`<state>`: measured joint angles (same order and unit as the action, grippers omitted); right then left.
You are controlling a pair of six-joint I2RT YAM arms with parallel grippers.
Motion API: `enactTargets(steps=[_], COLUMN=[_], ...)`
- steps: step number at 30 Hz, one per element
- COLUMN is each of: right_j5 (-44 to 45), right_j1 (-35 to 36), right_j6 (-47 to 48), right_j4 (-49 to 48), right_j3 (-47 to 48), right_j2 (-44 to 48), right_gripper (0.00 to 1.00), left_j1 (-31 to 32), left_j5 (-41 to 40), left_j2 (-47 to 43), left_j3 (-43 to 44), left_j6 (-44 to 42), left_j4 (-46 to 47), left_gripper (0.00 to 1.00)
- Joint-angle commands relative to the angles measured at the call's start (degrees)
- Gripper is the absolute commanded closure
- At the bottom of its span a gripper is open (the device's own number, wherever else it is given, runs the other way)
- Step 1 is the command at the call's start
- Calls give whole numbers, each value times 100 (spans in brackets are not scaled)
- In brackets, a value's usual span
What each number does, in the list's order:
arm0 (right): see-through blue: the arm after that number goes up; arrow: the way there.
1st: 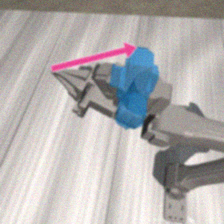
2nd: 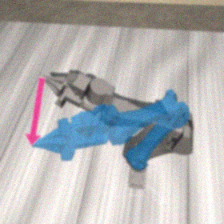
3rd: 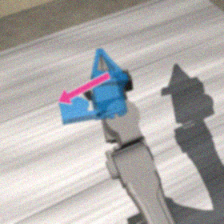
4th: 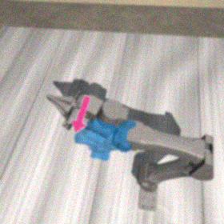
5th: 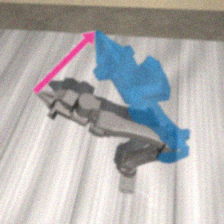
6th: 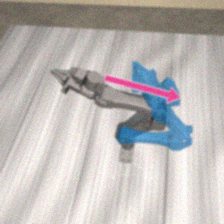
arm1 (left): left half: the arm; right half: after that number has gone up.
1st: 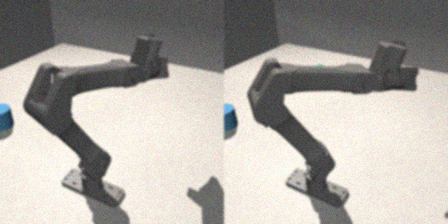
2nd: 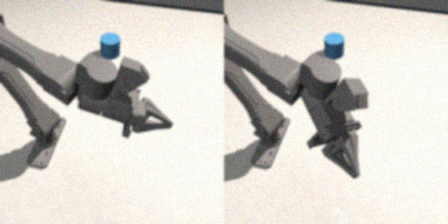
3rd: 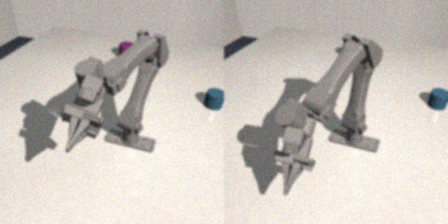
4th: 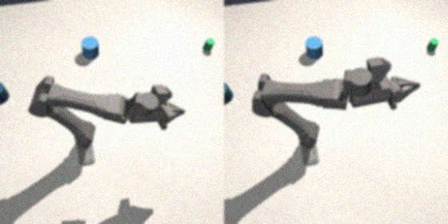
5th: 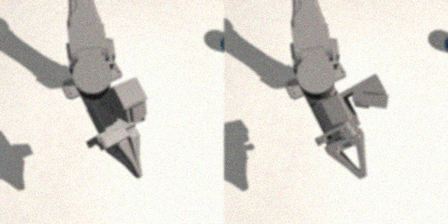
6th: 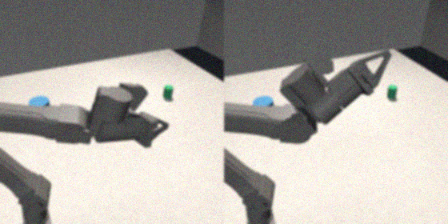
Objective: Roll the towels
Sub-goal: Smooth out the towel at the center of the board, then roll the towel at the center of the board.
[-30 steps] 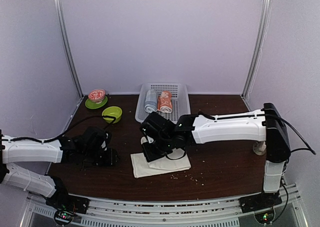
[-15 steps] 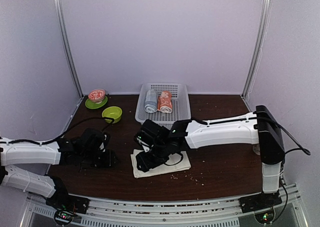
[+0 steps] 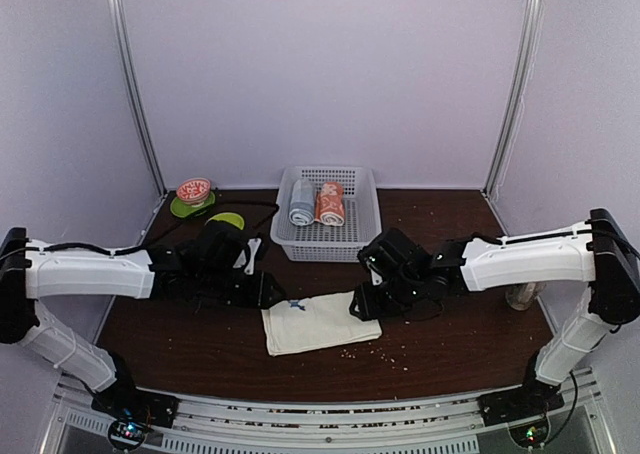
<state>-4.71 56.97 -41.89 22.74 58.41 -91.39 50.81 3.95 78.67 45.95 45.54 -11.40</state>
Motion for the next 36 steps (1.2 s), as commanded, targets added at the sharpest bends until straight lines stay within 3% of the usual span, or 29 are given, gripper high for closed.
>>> enactTargets(steps=[1, 4, 9, 18, 24, 31, 36], right_j5=[-72, -170, -252, -71, -143, -278, 5], right_j1=[62, 72, 65, -102, -256, -342, -660], right_j6=[-293, -290, -404, -736, -772, -420, -426], right_j4=[-796, -970, -1120, -926, -885, -781, -733], right_j3=[-74, -138, -336, -710, -1067, -1063, -1120], right_j2=[26, -61, -285, -677, -580, 153, 588], right_gripper=[56, 57, 58, 66, 65, 45, 43], left_j1=[35, 8, -158, -159, -159, -159, -159], left_j5=[268, -16, -78, 59, -39, -127, -14], left_j2=[778, 1262, 1574, 1524, 1207, 324, -166], left_j3=[272, 355, -336, -838, -786, -234, 418], left_j6=[-181, 15, 686, 769, 460, -146, -480], left_j4=[319, 243, 666, 773, 284, -883, -1198], left_gripper=[73, 79, 89, 91, 84, 67, 62])
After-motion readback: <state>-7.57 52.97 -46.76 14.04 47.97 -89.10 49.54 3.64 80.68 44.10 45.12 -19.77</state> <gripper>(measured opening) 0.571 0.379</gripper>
